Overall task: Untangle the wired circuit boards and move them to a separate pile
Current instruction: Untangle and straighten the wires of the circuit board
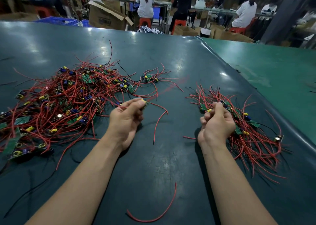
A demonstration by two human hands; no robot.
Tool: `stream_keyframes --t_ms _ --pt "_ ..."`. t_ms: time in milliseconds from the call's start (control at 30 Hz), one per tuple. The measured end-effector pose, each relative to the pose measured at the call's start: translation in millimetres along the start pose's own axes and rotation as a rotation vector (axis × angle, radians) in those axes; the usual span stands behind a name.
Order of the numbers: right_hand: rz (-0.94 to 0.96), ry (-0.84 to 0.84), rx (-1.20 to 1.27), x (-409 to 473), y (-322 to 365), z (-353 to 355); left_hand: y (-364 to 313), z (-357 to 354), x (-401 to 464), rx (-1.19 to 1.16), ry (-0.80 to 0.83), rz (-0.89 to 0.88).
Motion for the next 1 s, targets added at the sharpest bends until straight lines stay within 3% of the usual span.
stream_keyframes --t_ms 100,233,333,433,500,633,700,800,1000 --pt "0.245 0.142 -0.307 -20.0 7.0 -22.9 -9.8 5.6 3.2 0.108 -0.064 -0.157" --pt "0.523 0.524 -0.75 -69.9 -19.7 -67.2 -28.6 -5.3 -9.6 0.499 0.027 -0.5" --pt "0.653 0.749 -0.866 -91.6 -32.6 -79.5 -42.1 -11.2 -17.6 0.835 0.052 -0.744" --pt "0.677 0.784 -0.85 -96.9 -33.3 -82.2 -43.9 -23.0 -26.1 1.045 0.099 -0.864" --pt "0.633 0.725 -0.794 -91.8 -29.7 -80.9 -42.9 -29.4 -29.9 1.092 0.156 -0.913" --pt "0.121 0.698 -0.603 -66.8 -44.2 -74.2 -42.3 -32.2 -29.6 1.153 0.214 -0.929" --pt "-0.024 0.71 -0.55 -64.3 -50.3 -71.4 -39.8 -34.0 -26.6 1.143 0.271 -0.894" --pt "-0.067 0.719 -0.543 -65.6 -53.1 -71.0 -33.7 -36.9 -25.3 1.189 0.331 -0.876" --pt "-0.07 0.636 -0.504 -56.7 -51.3 -68.5 -33.7 -32.7 -27.1 1.282 0.247 -0.901"
Point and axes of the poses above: each hand's wrist, its own x-axis towards the middle knuckle, its own z-axis out of the back of the hand, y = z × x, the point moved 8 cm from there along x, towards the middle knuckle, and after that the axes turned 12 degrees about -z, right-handed, at the moved point
